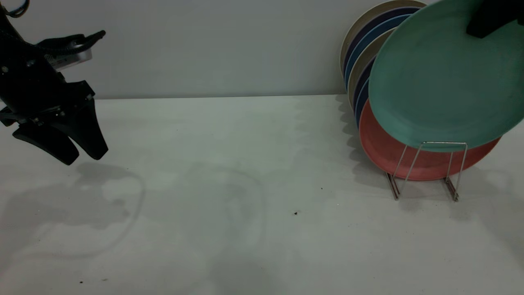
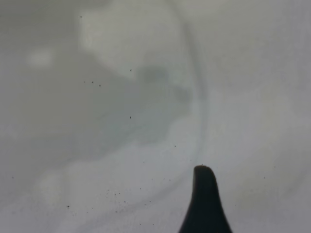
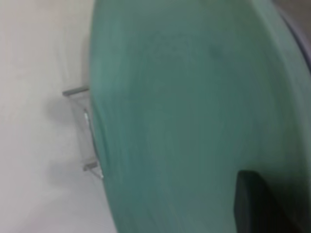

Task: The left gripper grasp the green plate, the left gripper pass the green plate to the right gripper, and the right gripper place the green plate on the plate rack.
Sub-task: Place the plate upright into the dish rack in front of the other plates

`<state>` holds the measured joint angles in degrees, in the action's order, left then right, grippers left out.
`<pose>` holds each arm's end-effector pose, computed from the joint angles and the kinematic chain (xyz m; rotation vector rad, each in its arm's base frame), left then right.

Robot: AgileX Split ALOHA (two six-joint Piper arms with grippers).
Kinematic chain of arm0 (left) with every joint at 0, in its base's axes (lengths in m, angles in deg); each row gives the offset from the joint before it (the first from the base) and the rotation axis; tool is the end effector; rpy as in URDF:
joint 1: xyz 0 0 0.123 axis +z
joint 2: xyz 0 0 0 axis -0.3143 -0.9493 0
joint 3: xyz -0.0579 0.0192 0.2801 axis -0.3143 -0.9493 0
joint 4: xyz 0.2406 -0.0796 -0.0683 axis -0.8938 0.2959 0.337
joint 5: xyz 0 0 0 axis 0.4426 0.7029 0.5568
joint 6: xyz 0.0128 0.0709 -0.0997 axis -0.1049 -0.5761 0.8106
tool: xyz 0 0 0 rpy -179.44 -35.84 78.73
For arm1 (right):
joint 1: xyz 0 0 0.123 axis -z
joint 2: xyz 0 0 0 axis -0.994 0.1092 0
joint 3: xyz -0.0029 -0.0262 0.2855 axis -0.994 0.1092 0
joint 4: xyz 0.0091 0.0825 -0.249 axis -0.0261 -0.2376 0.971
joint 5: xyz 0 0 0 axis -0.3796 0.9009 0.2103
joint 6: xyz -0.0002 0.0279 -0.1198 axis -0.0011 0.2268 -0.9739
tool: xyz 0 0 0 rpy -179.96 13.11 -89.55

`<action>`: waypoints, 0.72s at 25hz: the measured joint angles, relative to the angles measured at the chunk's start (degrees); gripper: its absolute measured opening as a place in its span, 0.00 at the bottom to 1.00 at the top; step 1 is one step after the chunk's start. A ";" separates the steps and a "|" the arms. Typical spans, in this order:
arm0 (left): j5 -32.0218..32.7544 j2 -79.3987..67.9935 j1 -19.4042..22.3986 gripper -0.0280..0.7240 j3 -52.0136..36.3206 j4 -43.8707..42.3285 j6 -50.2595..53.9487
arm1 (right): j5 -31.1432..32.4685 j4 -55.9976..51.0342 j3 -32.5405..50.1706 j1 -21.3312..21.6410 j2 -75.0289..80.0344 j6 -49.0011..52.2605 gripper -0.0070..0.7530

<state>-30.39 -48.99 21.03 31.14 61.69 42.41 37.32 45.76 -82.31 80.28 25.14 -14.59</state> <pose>0.4073 -0.0201 0.0945 0.2876 2.9277 -0.4553 0.4157 0.0462 0.2258 -1.5874 2.0069 -0.2337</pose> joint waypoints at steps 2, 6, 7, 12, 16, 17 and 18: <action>0.00 0.00 0.00 0.81 0.00 0.00 0.00 | 1.11 0.00 0.00 0.00 0.00 0.57 0.26; 0.00 0.00 0.00 0.81 0.00 0.00 0.09 | 3.40 -0.06 0.00 0.00 0.00 3.46 0.32; 0.00 0.00 0.00 0.81 0.00 0.00 0.09 | 3.91 -0.06 0.00 0.00 0.00 4.23 0.32; -0.21 0.00 0.00 0.81 0.00 0.00 0.09 | 7.35 -0.11 -0.11 0.00 0.00 7.25 0.32; -0.25 0.00 0.00 0.81 0.00 0.00 0.20 | 10.13 -1.02 -0.16 0.00 0.00 13.44 0.32; -0.25 0.00 0.00 0.81 0.00 0.00 0.25 | 10.81 -1.39 -0.16 0.00 0.00 15.74 0.32; -0.25 0.00 0.00 0.81 0.00 -0.15 0.38 | 11.43 -1.93 -0.16 0.00 0.00 19.25 0.32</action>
<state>-30.65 -48.99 21.03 31.14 61.54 42.79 48.75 43.83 -82.48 80.28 25.14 4.66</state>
